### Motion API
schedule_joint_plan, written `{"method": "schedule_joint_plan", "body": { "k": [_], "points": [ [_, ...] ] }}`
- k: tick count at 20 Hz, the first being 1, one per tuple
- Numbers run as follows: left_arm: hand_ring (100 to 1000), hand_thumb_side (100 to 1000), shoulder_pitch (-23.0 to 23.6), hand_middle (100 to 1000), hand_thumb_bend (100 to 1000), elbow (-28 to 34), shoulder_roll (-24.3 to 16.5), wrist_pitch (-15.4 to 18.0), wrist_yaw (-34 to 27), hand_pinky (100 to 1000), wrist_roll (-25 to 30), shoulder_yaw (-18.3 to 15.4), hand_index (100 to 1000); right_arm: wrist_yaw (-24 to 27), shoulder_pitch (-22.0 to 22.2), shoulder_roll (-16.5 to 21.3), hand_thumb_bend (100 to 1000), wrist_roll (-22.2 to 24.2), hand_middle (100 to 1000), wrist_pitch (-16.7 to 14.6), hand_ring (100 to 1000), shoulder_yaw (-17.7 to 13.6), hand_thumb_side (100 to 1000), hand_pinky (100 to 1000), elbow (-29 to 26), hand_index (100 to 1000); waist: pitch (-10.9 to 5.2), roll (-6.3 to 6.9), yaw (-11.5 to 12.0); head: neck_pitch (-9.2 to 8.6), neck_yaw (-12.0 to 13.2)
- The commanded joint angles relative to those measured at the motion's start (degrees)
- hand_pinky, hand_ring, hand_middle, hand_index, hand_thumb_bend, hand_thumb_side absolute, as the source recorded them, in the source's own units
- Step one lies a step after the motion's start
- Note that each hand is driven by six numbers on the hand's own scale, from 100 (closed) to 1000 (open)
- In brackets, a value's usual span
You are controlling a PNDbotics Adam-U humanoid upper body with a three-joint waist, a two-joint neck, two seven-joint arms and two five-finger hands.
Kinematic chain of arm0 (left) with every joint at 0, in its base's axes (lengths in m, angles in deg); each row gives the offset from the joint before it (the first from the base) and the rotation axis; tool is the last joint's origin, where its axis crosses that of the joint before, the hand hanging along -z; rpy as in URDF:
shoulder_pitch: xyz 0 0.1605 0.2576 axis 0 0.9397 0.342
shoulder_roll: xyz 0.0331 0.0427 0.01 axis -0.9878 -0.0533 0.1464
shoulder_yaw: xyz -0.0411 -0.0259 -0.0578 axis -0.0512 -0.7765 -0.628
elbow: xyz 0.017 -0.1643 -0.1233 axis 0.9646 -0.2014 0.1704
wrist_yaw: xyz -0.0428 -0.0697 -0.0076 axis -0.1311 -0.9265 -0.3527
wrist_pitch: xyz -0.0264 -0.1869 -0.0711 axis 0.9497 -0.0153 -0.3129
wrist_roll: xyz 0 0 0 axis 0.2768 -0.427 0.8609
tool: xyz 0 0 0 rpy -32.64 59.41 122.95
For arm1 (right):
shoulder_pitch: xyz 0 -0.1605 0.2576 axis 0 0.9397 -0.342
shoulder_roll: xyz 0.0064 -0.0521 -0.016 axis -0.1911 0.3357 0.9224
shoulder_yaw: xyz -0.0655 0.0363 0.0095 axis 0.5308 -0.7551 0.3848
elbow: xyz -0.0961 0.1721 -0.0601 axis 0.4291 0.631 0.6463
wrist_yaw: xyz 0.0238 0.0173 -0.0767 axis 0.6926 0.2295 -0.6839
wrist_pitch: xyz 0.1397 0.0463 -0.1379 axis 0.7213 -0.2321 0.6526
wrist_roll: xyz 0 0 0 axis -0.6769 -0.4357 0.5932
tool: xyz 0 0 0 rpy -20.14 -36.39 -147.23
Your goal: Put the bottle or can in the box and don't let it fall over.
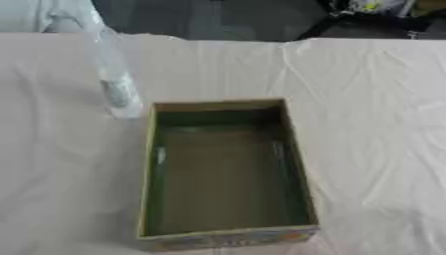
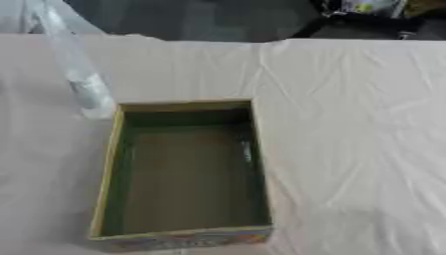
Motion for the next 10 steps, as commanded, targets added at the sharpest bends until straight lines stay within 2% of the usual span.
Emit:
{"method": "schedule_joint_plan", "body": {
  "k": [1,7,10],
  "points": [
    [1000,489,-0.58,1000,354,-0.73,-2.61,0.51,1.09,1000,-2.72,-1.16,905,0.51,0.21,0.69,100,9.12,851,-8.8,776,-0.64,552,938,-0.98,933,-0.8,0.15,-0.09,-0.75,0.34],
    [1000,437,-1.45,1000,363,-3.76,-3.54,0.42,1.84,1000,-4.02,-1.53,912,0.91,0.12,0.63,100,9.37,851,-8.35,775,-0.73,553,939,-0.98,933,-0.75,0.23,-0.22,-0.89,0.44],
    [1000,343,-2.05,1000,359,-5.37,-4.09,0.57,1.84,1000,-3.17,-1.82,916,0.88,0.06,0.53,100,9.48,851,-8.2,774,-0.66,553,939,-0.98,933,-0.71,0.18,-0.31,-0.91,0.45]
  ]
}}
